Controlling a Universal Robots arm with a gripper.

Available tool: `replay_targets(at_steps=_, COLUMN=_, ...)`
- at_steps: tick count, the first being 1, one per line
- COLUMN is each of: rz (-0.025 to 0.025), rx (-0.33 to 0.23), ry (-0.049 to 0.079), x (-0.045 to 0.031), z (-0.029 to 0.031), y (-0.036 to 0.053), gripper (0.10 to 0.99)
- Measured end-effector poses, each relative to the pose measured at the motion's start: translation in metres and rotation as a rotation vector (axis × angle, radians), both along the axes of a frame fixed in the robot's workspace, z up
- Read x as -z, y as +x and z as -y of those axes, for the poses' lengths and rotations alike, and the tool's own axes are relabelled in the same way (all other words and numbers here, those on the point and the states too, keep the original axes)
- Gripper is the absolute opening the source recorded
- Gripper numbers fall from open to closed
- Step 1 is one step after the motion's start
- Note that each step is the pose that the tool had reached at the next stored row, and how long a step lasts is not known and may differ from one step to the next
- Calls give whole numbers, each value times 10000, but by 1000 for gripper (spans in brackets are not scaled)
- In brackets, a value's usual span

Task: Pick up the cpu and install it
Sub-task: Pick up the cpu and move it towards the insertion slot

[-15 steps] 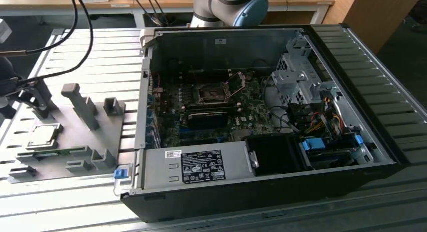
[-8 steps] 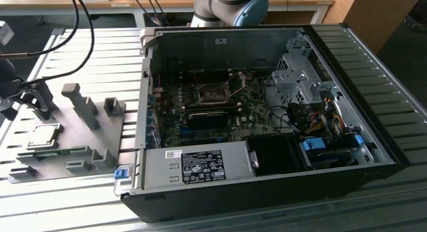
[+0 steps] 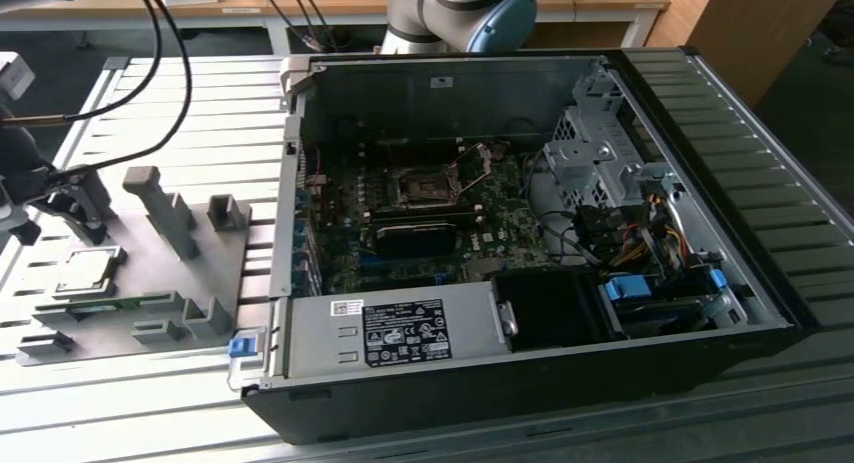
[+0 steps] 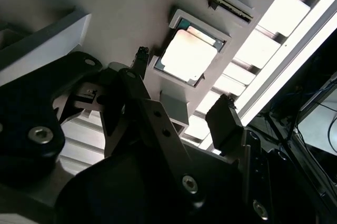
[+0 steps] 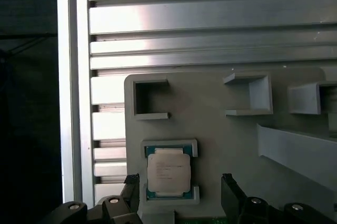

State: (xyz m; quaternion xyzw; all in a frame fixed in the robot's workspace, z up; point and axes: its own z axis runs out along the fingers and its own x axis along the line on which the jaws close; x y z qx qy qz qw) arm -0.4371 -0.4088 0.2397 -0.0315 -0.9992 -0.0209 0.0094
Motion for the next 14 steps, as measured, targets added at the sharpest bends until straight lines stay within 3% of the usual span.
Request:
replay_targets(at_steps=3, rz=-2, rx=-1, ry=-2, x=50, z=1, y=-12, gripper=718)
replay_targets(at_steps=7, rz=37, rx=0, ry=2, x=96, z=0, y=-67, gripper=718)
replay_targets(at_steps=14, rz=42, rx=0, ry=0, x=222, z=0, y=-93, gripper=718)
